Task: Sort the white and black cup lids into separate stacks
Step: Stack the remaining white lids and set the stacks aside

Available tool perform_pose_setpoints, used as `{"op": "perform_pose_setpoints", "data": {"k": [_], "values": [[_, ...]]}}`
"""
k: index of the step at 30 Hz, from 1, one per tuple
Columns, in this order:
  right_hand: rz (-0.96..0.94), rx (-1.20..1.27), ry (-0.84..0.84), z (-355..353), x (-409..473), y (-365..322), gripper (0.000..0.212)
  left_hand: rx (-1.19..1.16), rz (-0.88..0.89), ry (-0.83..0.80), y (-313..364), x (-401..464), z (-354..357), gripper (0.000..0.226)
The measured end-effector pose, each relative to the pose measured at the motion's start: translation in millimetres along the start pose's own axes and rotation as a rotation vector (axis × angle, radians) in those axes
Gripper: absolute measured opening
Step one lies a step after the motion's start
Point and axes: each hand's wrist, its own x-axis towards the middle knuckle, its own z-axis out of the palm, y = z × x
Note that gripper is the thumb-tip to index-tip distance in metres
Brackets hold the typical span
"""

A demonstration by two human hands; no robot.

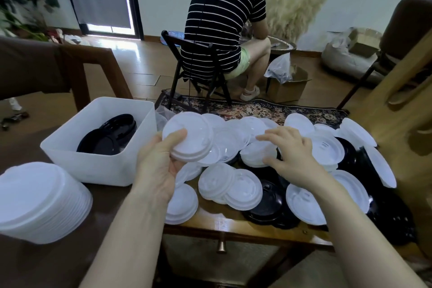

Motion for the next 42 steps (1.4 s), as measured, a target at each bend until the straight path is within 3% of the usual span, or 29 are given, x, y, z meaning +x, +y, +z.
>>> {"op": "perform_pose_setpoints", "data": {"k": [5,8,10,12,15,18,22,26,34,38,42], "values": [[-0.023,-0.105,-0.044,-4,2,6,0.016,0.089,-0.082,-0.081,-10,5,1,0.016],[-0.035,0.050,0.058,-10,-3,14,0.024,0.100,-0.116,-0.114,-14,6,5,0.017],[0.027,0.347,0.150,-18,-9,12,0.016,0.091,-0.109,-0.133,-16,5,9,0.019],[0.146,0.806,0.219,-27,-15,3,0.004,0.073,-0.097,-0.141,-20,3,13,0.020],[0.312,1.447,0.131,-30,-17,-13,0.022,0.002,-0.112,-0.161,-28,-5,21,0.020],[0.423,1.690,-0.002,-25,-16,-27,0.034,-0.030,-0.138,-0.201,-35,-13,29,0.018],[0.476,1.680,0.034,-17,-18,-39,0.025,-0.101,-0.146,-0.287,-41,-19,36,0.027],[0.418,1.366,0.177,-14,-20,-42,0.022,-0.096,-0.151,-0.316,-43,-21,35,0.029],[0.265,1.125,0.235,-15,-22,-44,0.022,0.027,-0.181,-0.407,-41,-21,30,0.034],[0.321,1.191,0.297,-13,-19,-42,0.022,-0.033,-0.172,-0.406,-41,-20,31,0.026],[0.453,1.396,0.294,-16,-16,-34,0.023,-0.140,-0.162,-0.405,-42,-19,33,0.046]]}}
